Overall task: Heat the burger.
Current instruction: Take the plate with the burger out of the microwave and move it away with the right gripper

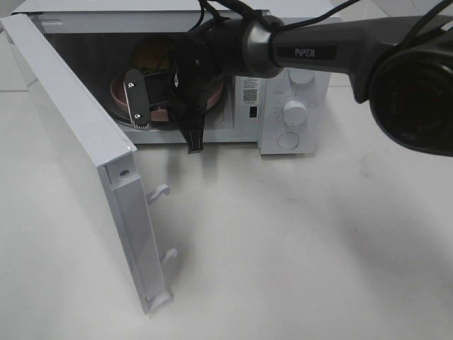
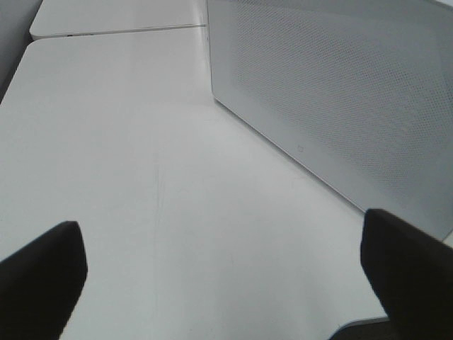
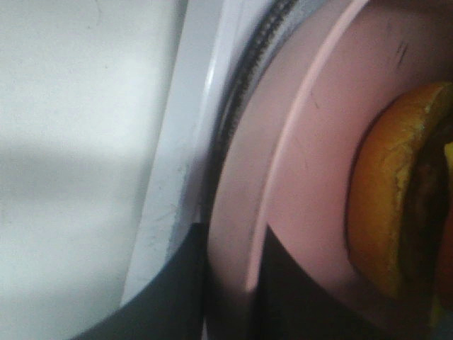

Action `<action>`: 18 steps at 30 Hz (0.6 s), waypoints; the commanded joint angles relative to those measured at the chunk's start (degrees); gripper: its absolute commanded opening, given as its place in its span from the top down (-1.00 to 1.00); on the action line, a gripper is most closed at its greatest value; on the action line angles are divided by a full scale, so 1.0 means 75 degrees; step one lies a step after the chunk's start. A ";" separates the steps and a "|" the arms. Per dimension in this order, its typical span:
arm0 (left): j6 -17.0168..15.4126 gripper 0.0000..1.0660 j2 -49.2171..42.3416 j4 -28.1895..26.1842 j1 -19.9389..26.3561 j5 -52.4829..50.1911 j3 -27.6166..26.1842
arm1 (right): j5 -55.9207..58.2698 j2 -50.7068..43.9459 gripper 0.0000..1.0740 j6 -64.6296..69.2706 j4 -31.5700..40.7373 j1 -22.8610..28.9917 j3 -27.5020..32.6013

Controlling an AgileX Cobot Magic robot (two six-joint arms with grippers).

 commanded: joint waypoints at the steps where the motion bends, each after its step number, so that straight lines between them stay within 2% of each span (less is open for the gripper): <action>1: 0.0015 -0.83 -0.0130 -0.0023 0.0023 -0.0099 0.0015 | 0.0191 -0.0298 1.00 -0.0206 -0.0130 -0.0038 0.0489; 7: 0.0015 -0.83 -0.0130 -0.0023 0.0023 -0.0099 0.0015 | -0.0390 -0.0863 1.00 -0.0497 -0.0374 -0.0038 0.1490; 18: 0.0015 -0.83 -0.0130 -0.0023 0.0023 -0.0099 0.0015 | -0.1795 -0.1367 1.00 -0.1268 -0.0367 -0.0053 0.2399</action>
